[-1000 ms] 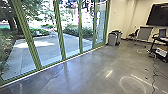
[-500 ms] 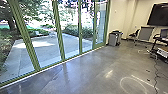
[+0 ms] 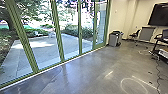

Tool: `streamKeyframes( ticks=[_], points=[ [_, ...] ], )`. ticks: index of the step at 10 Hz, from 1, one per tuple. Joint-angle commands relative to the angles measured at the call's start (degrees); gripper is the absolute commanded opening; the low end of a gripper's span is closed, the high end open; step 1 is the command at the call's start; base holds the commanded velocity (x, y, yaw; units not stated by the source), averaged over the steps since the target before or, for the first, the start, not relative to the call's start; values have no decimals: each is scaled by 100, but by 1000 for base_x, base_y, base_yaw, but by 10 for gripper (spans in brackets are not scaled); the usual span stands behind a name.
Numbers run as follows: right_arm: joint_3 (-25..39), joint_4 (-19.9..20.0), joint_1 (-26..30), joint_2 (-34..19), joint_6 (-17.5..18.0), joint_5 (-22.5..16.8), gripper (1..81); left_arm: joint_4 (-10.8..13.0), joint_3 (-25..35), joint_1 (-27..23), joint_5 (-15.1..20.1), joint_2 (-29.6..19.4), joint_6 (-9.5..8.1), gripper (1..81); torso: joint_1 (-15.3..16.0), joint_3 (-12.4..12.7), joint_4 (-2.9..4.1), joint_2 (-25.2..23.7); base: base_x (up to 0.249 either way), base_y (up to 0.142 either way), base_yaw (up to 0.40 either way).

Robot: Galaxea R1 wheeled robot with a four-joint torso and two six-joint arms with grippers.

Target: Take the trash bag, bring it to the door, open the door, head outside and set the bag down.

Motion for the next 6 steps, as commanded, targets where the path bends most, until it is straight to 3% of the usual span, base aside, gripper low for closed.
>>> streamKeyframes(
  ticks=[1,6],
  points=[
    [25,-50,185,-2,-23,-305,811,11,-13,-323,414,-9,46,10,0,0,0,0,152,-68,0],
    [34,-50,193,-2,-23,-305,811,11,-13,-323,414,-9,46,10,2,0,0,0,151,-68,0]
  ],
)
